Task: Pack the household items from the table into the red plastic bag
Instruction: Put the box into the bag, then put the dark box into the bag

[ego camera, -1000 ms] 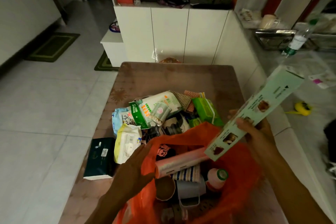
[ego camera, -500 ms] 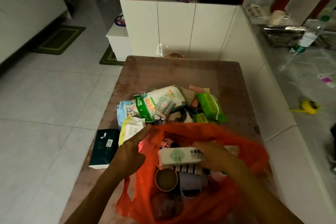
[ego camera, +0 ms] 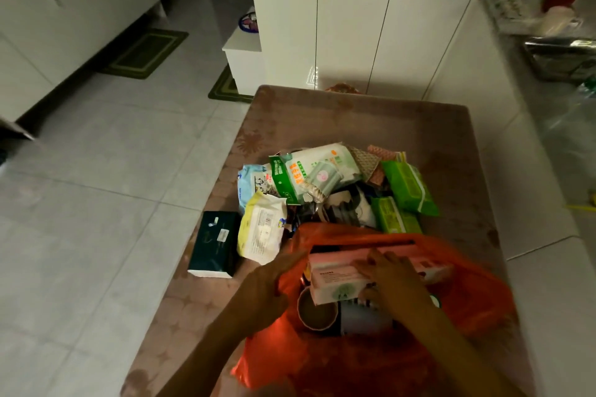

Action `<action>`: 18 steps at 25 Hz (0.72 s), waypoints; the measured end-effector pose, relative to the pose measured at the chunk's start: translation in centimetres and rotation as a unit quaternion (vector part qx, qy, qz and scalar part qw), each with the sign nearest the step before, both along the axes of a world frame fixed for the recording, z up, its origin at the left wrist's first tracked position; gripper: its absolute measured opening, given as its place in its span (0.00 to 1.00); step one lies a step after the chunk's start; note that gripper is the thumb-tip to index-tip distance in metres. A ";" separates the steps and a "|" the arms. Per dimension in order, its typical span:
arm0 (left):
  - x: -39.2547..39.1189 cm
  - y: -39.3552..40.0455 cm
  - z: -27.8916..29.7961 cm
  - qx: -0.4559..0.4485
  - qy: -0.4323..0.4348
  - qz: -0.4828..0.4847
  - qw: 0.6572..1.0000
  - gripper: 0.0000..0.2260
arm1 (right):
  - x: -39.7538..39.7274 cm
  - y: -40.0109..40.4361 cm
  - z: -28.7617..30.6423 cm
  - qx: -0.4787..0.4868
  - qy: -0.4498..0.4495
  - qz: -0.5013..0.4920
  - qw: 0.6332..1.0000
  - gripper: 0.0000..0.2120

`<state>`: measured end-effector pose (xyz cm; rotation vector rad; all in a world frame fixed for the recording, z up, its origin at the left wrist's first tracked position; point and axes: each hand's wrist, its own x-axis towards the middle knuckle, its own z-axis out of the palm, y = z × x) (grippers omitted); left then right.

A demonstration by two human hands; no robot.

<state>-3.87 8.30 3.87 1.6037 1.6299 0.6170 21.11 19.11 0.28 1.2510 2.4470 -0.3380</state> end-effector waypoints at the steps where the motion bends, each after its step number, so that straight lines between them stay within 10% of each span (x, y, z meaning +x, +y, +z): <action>1: -0.2 -0.4 -0.5 0.013 -0.043 0.009 0.999 0.39 | -0.3 -0.3 -0.2 0.006 0.000 -0.003 1.000 0.27; 4: -2.5 -0.5 -0.5 0.031 -0.263 0.290 0.920 0.32 | 0.1 -1.4 0.1 0.018 0.066 -0.028 0.997 0.25; 6: -5.7 0.4 -1.7 0.047 -0.166 0.428 0.887 0.30 | 0.8 -2.2 0.8 0.032 0.197 -0.096 0.975 0.23; 9: -10.0 2.5 -4.9 -0.132 0.181 0.366 0.903 0.39 | 1.0 -4.0 1.7 0.084 0.303 -0.134 0.940 0.14; 11: -10.3 3.0 -6.7 -0.206 0.249 0.314 0.893 0.42 | 0.6 -5.1 2.1 0.080 0.325 -0.115 0.935 0.09; 18: -12.9 2.0 -8.9 -0.161 0.042 0.490 0.856 0.42 | 1.7 -9.8 1.5 0.058 0.340 -0.177 0.922 0.14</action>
